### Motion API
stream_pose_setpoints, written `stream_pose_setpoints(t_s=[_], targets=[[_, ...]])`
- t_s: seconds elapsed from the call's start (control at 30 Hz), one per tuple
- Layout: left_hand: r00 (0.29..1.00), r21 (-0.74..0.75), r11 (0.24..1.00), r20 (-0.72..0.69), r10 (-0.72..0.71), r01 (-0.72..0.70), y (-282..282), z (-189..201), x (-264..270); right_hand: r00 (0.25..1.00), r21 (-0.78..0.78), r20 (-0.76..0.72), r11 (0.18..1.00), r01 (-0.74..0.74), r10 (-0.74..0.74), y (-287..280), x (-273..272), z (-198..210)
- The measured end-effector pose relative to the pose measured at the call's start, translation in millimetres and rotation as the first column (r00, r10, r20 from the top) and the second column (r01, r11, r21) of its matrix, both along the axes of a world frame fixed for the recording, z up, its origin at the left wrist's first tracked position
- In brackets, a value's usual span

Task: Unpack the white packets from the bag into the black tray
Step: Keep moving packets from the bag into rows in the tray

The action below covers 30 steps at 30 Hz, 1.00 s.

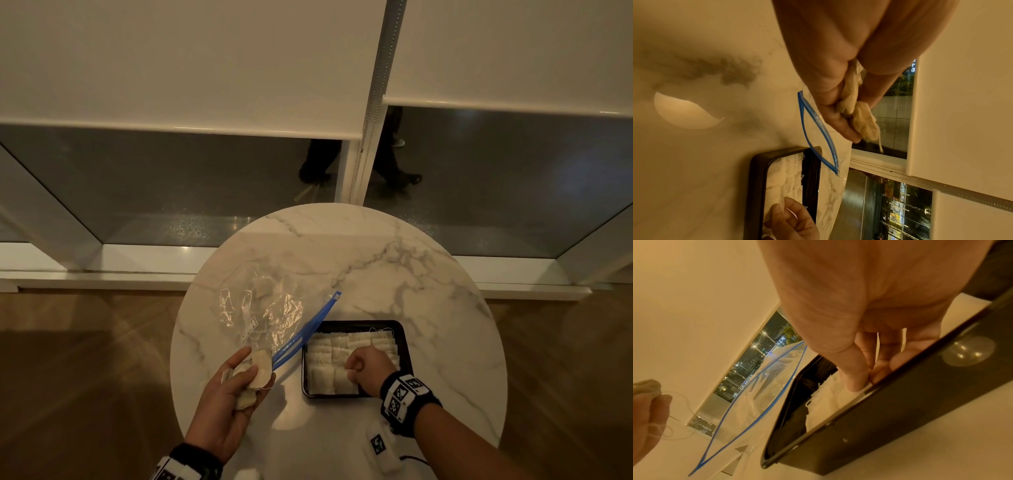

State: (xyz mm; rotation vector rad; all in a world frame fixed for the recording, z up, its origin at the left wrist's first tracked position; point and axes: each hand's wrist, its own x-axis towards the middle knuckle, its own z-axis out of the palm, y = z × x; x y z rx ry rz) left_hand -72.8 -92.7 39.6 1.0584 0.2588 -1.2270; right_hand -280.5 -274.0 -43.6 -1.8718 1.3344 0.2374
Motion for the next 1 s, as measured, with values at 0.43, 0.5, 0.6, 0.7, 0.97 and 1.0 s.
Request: stream_pose_setpoints(t_s=[0.43,0.5,0.6,0.7,0.97,1.0], targets=[[0.999,0.0,0.999,0.031,-0.036,0.036,-3.5,4.6,-6.0,0.998,0.027,-0.043,0.999,0.036,-0.035,-1.9,1.2,-6.2],[0.999,-0.008,1.0,0.033,-0.029,0.03,-3.2,4.3,-6.3,0.998,0.02,-0.045,0.999,0.045,-0.044,-1.3,1.4,-6.5],[0.999,-0.005,1.0,0.024,-0.028,0.028,-3.5,2.0,-6.6,0.997,0.017,-0.045,0.998,0.061,-0.061,-0.9,1.9,-5.5],[1.0,0.03,0.999,0.007,-0.019,0.019,-3.6,0.5,-9.7,0.997,0.01,-0.03,0.998,0.069,-0.069,0.1,3.0,-4.7],[0.998,0.044,0.999,0.059,-0.033,0.03,-8.0,11.1,-20.8,0.99,-0.101,0.1,0.989,0.108,-0.098,6.7,-0.6,23.2],[0.995,0.049,0.998,0.089,-0.048,0.044,-8.6,12.2,-21.6,0.978,-0.109,0.174,0.984,0.139,-0.119,10.9,3.7,31.1]])
